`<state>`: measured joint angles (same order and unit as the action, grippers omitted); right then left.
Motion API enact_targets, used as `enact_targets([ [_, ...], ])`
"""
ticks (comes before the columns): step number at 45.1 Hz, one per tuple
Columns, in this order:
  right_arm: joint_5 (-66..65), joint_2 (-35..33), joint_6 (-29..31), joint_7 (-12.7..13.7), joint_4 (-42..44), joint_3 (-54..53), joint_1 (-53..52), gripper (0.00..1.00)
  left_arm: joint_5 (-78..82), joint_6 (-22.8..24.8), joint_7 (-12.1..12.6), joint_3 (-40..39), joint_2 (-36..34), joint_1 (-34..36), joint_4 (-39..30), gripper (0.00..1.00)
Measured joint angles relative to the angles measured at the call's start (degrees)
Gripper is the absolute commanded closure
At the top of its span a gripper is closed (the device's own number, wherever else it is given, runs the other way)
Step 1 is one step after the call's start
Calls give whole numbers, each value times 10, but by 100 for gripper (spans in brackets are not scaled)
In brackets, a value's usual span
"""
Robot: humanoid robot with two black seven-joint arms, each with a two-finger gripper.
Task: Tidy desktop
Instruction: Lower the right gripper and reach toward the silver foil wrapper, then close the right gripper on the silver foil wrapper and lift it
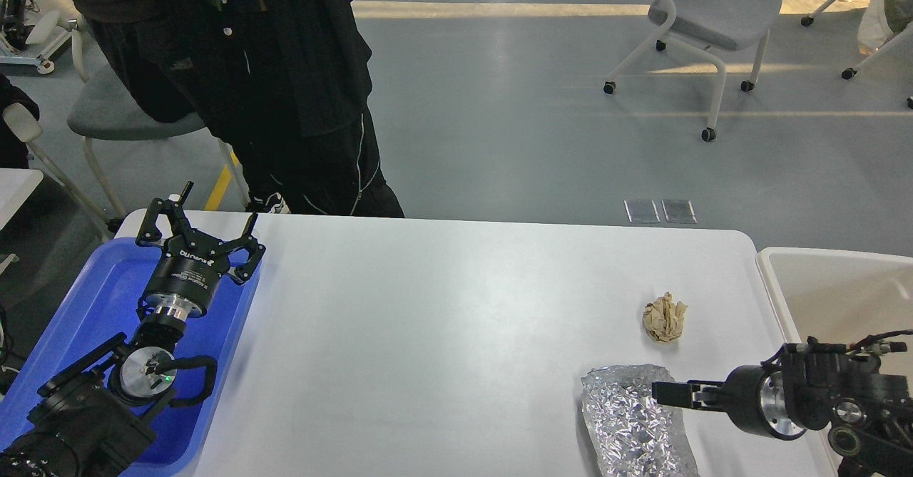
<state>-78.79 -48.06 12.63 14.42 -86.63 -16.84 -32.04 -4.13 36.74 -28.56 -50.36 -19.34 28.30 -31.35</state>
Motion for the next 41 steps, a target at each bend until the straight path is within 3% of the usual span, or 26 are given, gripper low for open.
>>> enact_targets([
  [19, -35, 29, -12, 8, 13, 27, 22, 6, 0, 0, 0, 0, 0, 0, 0, 0],
  [28, -53, 43, -46, 8, 28, 28, 49, 7, 0, 0, 0, 0, 0, 0, 0, 0],
  [31, -62, 46, -59, 8, 33, 30, 55, 25, 0, 0, 0, 0, 0, 0, 0, 0],
  [35, -70, 49, -70, 9, 38, 32, 60, 58, 0, 0, 0, 0, 0, 0, 0, 0],
  [38, -74, 50, -76, 9, 42, 32, 64, 95, 0, 0, 0, 0, 0, 0, 0, 0],
  [39, -74, 50, -78, 9, 42, 33, 64, 100, 0, 0, 0, 0, 0, 0, 0, 0],
  [41, -74, 50, -81, 9, 44, 33, 66, 100, 0, 0, 0, 0, 0, 0, 0, 0],
])
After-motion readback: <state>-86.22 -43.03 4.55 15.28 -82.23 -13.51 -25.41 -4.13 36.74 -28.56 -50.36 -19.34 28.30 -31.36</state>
